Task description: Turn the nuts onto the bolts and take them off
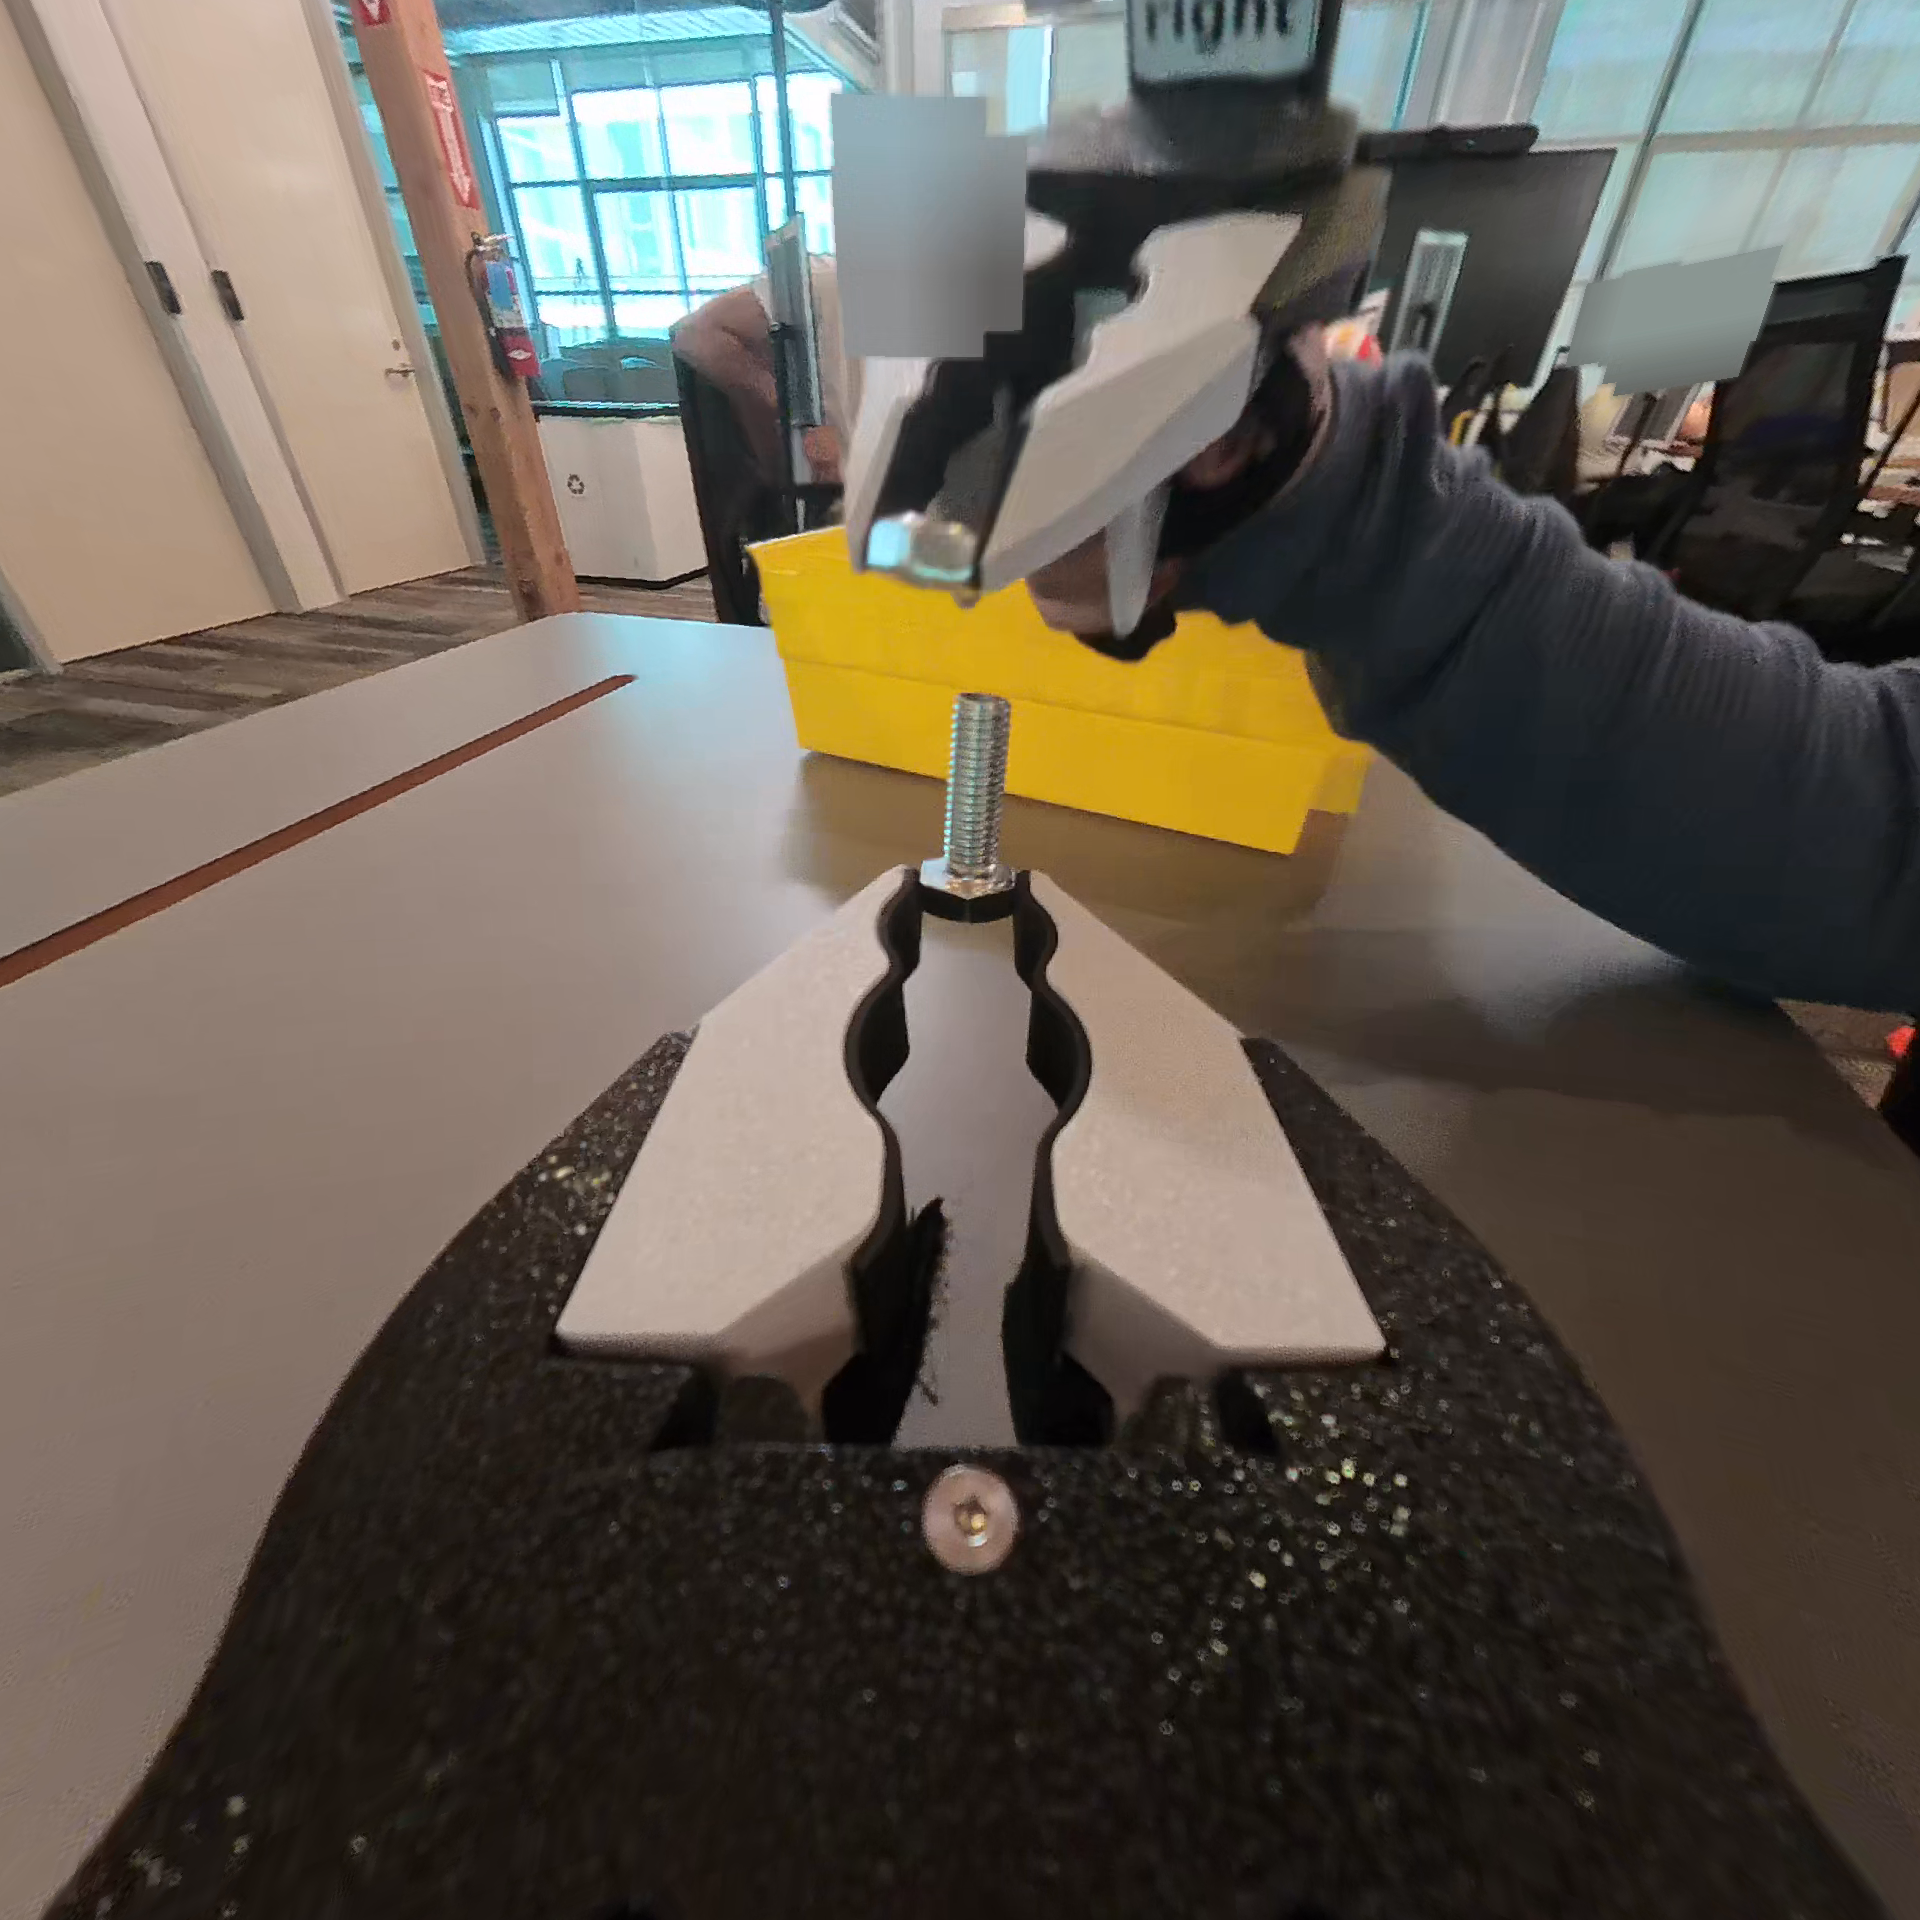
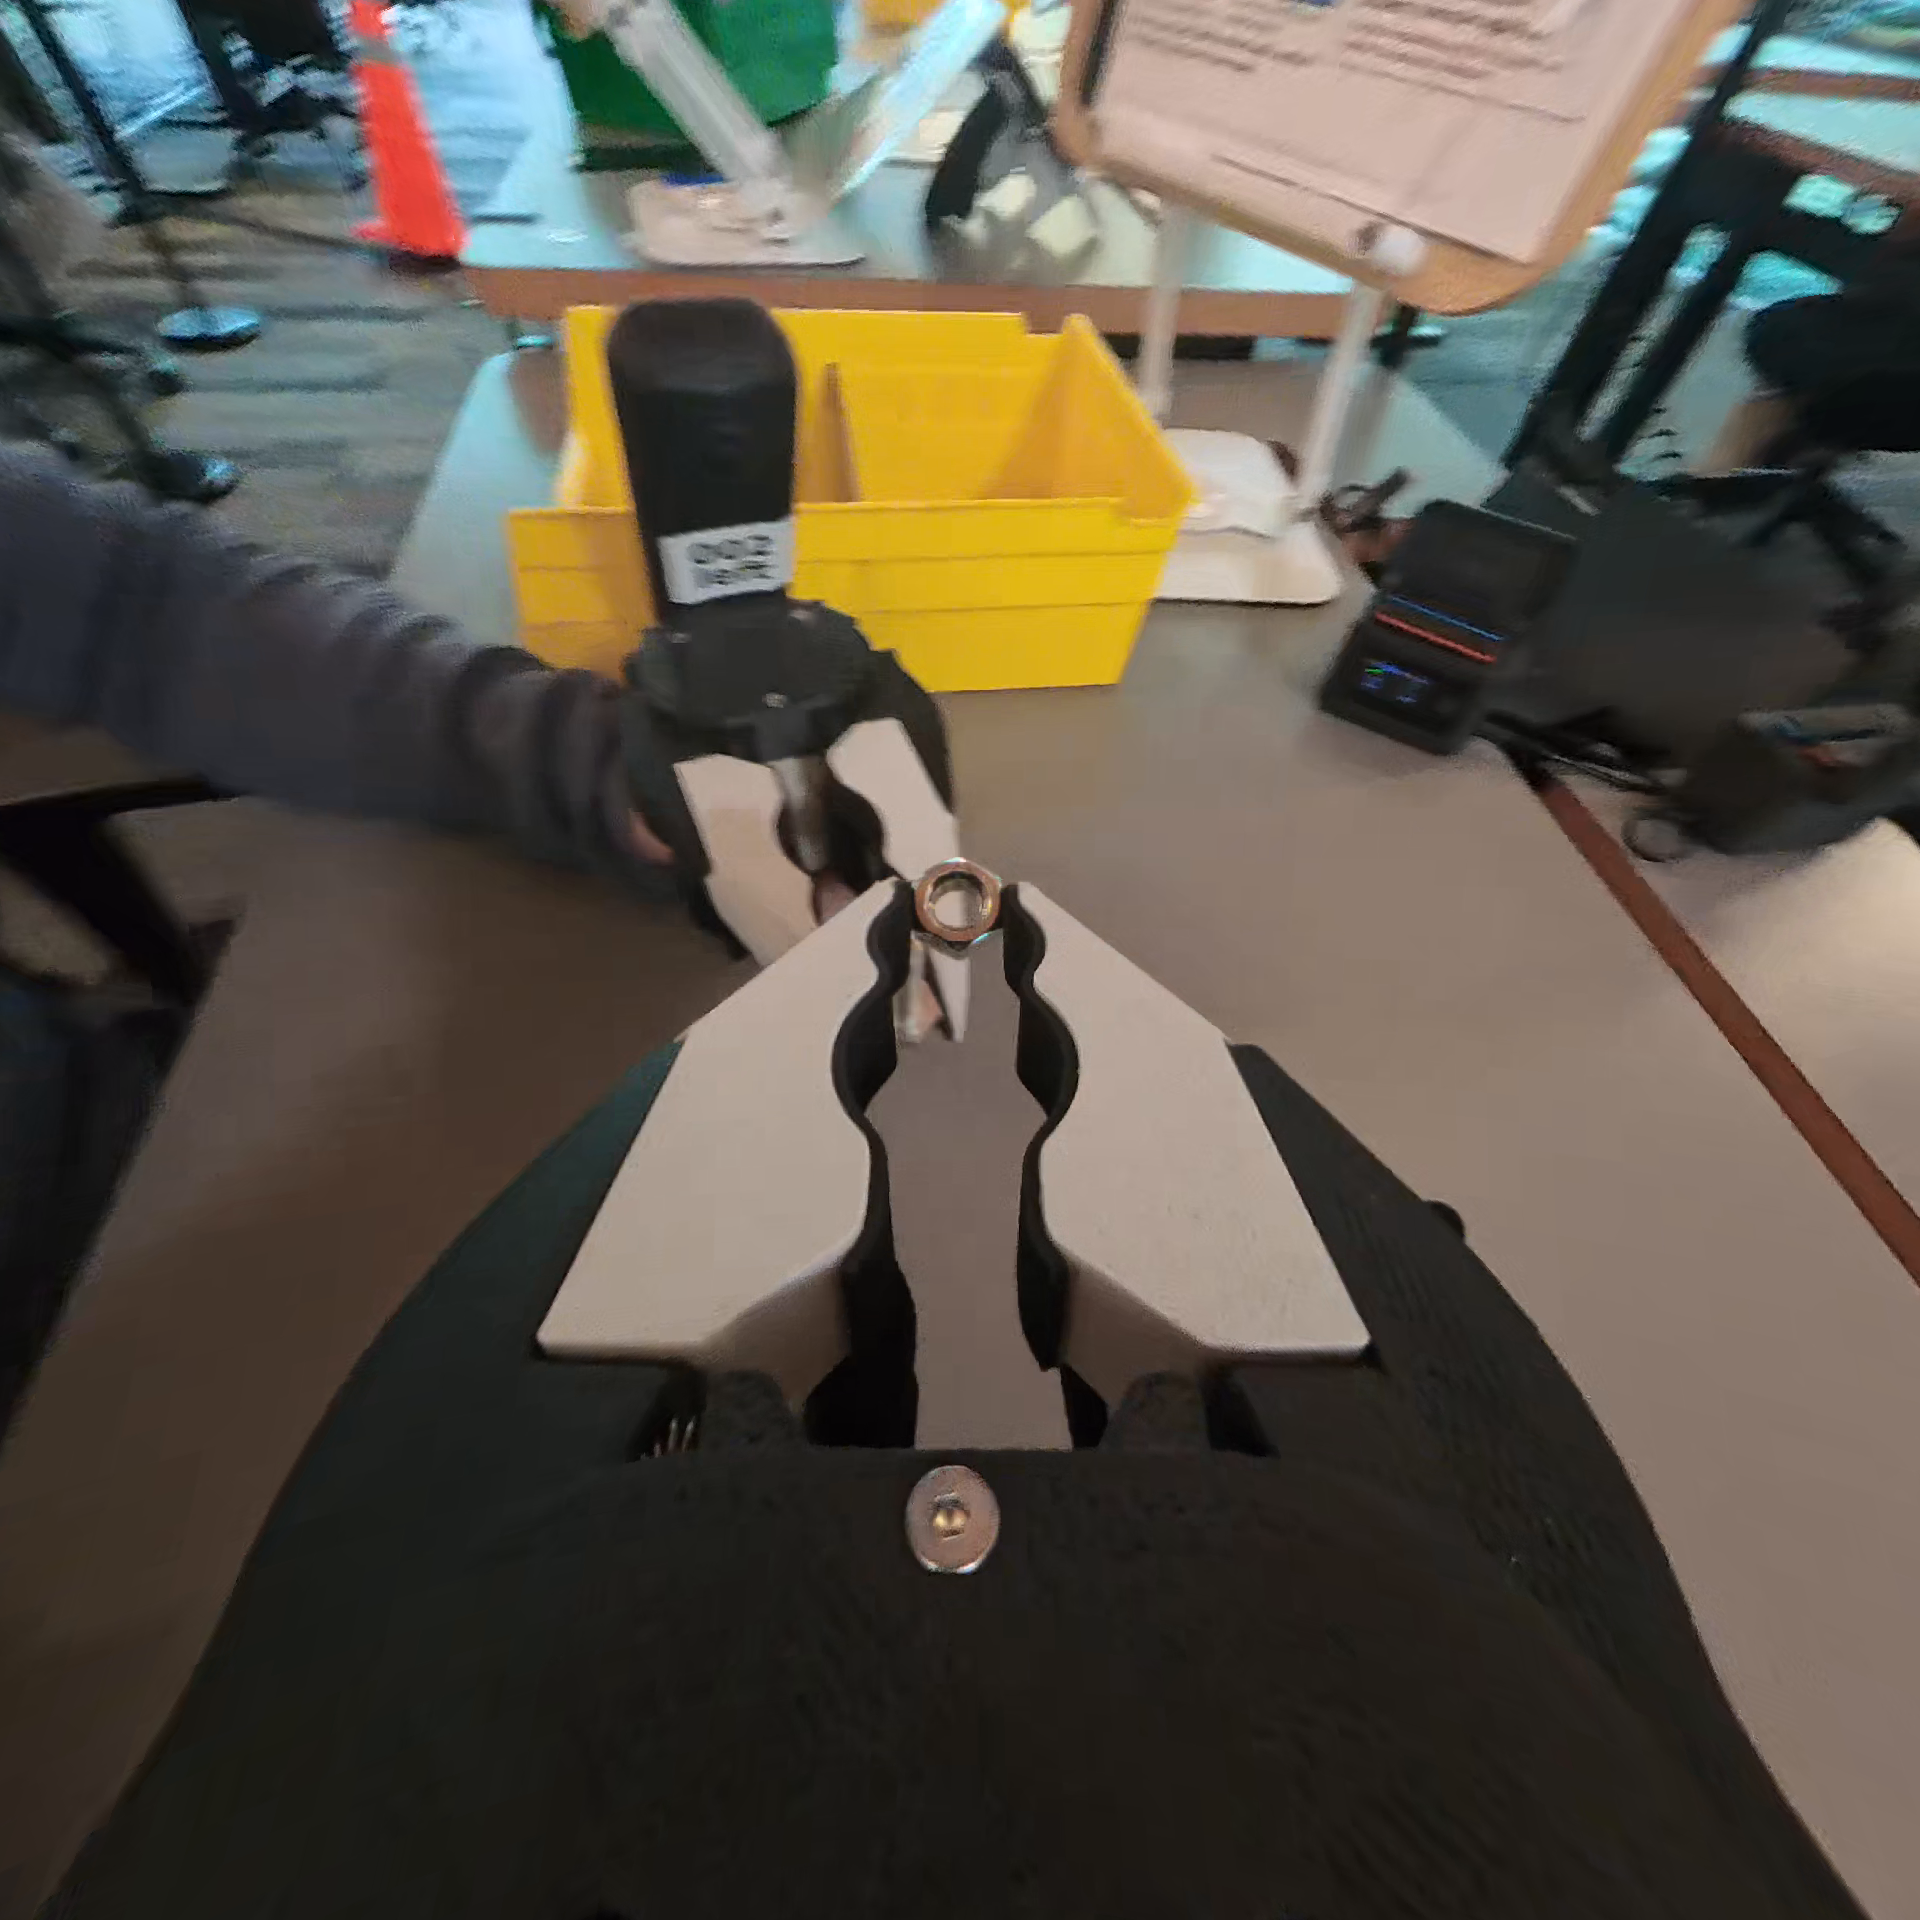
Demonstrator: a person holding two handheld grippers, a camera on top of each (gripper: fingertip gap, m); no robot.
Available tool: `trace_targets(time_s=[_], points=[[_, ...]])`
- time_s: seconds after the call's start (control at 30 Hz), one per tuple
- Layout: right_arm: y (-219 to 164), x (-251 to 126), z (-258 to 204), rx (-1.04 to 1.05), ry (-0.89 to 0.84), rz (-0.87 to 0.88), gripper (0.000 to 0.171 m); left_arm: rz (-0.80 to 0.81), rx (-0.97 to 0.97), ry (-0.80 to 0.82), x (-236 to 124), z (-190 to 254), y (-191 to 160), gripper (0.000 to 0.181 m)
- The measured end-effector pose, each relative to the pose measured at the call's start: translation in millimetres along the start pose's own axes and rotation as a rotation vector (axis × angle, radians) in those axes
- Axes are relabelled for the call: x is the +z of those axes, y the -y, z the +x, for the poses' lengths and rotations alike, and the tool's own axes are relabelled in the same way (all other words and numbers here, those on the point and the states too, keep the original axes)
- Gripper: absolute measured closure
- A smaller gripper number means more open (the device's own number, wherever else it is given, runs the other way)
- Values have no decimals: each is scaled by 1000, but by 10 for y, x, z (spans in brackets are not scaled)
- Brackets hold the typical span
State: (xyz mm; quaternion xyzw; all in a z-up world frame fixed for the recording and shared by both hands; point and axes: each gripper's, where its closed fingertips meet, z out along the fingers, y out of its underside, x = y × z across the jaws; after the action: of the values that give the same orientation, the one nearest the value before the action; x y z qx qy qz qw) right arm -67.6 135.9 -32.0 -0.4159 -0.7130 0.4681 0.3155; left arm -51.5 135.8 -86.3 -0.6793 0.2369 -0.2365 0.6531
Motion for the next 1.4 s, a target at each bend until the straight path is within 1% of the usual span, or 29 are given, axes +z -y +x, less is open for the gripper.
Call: trace_targets(time_s=[0.03, 0.1, 0.27, 0.47, 0.73, 1.0, 1.3, 1.33, 1.4], points=[[39, -23, -90, -13, 36, -12, 155, 4, 9, -22, 14, 47, 4, 166], [85, -46, -201, -39, 72, -30, 155, 28, 5, -58, 14, 104, 35, 166], [-57, -26, -264, -39, 90, -158, 155, 60, -30, -77, -9, 98, 76, 166], [-127, 26, -246, -14, 99, -188, 155, 20, 3, -72, 29, 125, 23, 166], [-209, -7, -266, 10, 85, -264, 155, -17, 25, -78, 58, 154, -23, 166], [-233, -17, -266, 42, 86, -278, 155, -28, 23, -85, 65, 165, -38, 166], [-216, -9, -261, 30, 75, -276, 155, -18, -3, -99, 58, 164, -23, 166], [-212, -6, -256, 27, 70, -274, 154, -16, -10, -100, 56, 160, -20, 166], [-187, 1, -258, 32, 71, -262, 147, -14, -22, -99, 54, 151, -16, 166]])
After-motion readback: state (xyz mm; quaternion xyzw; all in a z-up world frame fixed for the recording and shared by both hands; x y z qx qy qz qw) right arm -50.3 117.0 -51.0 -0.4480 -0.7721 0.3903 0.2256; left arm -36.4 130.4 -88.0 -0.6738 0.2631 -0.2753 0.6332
